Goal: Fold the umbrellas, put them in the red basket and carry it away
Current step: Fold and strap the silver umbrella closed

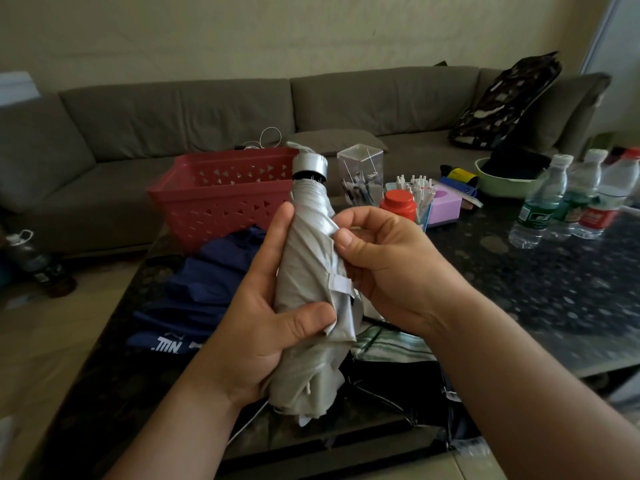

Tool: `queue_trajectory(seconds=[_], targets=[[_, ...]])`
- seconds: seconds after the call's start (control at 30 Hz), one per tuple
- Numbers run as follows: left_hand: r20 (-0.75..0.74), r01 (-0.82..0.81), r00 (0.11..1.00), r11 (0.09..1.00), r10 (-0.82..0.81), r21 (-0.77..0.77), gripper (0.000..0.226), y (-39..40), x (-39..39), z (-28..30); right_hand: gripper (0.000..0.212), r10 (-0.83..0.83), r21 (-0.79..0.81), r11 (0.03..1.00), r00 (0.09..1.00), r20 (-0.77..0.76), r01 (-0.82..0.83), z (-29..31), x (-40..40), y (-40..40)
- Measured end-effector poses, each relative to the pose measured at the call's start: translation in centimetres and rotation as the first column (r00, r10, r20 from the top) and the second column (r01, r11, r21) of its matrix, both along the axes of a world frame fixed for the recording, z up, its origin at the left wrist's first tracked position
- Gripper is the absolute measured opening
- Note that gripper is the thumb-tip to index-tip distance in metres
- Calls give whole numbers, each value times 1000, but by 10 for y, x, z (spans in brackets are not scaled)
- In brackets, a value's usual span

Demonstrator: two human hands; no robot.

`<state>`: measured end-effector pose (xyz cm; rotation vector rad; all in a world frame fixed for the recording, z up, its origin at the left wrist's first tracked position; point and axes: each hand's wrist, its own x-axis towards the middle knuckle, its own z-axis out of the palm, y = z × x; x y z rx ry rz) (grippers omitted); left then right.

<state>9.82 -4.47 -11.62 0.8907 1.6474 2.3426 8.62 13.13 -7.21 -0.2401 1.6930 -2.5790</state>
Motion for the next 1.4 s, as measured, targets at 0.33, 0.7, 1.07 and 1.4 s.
queue_trajectory(seconds=[0.33,0.7,1.07,1.4], targets=[[27,-94,995,995,95,-20,105,-4,-2,5,9,-8,254,967,999,40,-3,-5,4,1],[35,-52,998,998,54,-40,106,-1,-2,3,22,-112,413,890,971,-209,192,-10,7,4],[-50,-143,989,982,137,-126,105,3,1,5,24,-32,429,900,993,-116,79,-6,10,2],[-51,-24,998,998,21,-50,109,3,4,3,18,-162,398,838,867,-472,373,-26,5,-1]])
